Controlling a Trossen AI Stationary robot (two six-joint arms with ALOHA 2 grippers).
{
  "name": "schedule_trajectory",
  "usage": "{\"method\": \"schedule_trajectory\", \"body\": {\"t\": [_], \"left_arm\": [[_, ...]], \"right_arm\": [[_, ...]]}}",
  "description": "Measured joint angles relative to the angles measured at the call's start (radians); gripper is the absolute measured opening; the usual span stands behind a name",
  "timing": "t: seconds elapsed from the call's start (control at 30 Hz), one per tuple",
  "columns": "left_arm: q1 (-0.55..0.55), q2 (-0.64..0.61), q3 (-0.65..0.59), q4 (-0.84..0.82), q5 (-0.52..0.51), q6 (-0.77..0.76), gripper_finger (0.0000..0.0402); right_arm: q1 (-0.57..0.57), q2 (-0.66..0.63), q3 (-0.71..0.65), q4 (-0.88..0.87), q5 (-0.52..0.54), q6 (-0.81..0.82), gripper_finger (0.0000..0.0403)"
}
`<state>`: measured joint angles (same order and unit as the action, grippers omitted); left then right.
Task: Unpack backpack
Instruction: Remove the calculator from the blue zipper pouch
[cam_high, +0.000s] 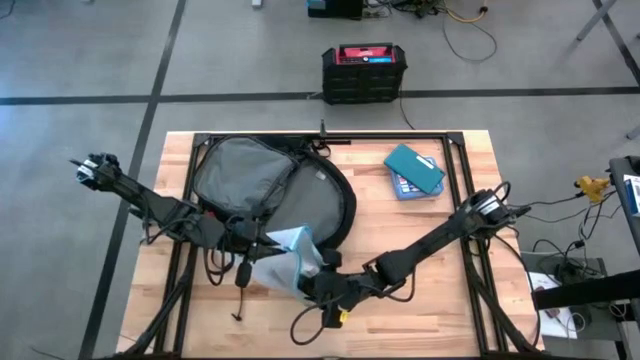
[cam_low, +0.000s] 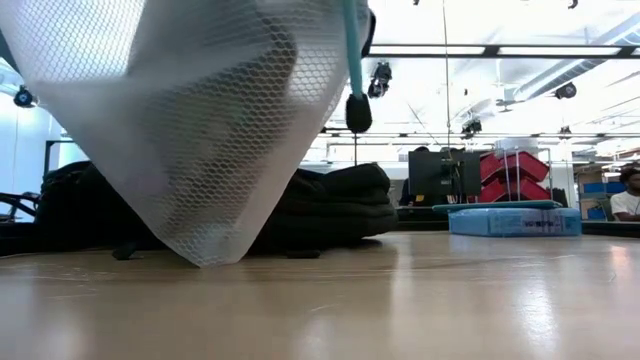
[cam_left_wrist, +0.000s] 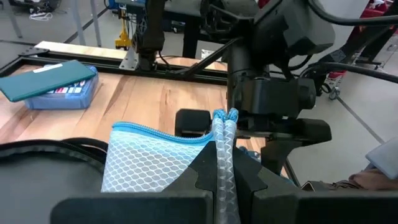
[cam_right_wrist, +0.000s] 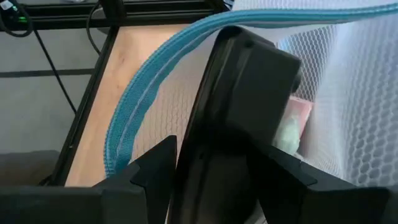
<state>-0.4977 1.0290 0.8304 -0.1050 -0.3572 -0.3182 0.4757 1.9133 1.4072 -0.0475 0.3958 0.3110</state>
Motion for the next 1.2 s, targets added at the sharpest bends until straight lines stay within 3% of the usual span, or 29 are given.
{"method": "schedule_trajectory", "body": {"t": [0.23,0.5,0.7,0.97,1.2], "left_arm": [[-0.030,0.000,-0.065,0.031,0.057,-0.006,0.0000],[-0.121,0.000,-0.206,0.260,0.077,0.051,0.0000],[-0.204,0.000,-0.336,0.452,0.106,0.067,0.0000],[-0.269,0.026,-0.436,0.627,0.106,0.090,0.0000],[-0.270,0.199,-0.437,0.781,0.105,0.115,0.0000]], "right_arm": [[-0.036,-0.010,0.013,-0.066,0.102,-0.002,0.0122],[-0.061,-0.011,0.017,-0.104,0.060,-0.042,0.0019],[-0.038,-0.015,0.053,-0.165,0.073,-0.098,0.0011],[0.048,-0.018,0.179,-0.270,0.368,-0.273,0.0010],[0.149,-0.018,0.290,-0.343,0.609,-0.451,0.0009]]}}
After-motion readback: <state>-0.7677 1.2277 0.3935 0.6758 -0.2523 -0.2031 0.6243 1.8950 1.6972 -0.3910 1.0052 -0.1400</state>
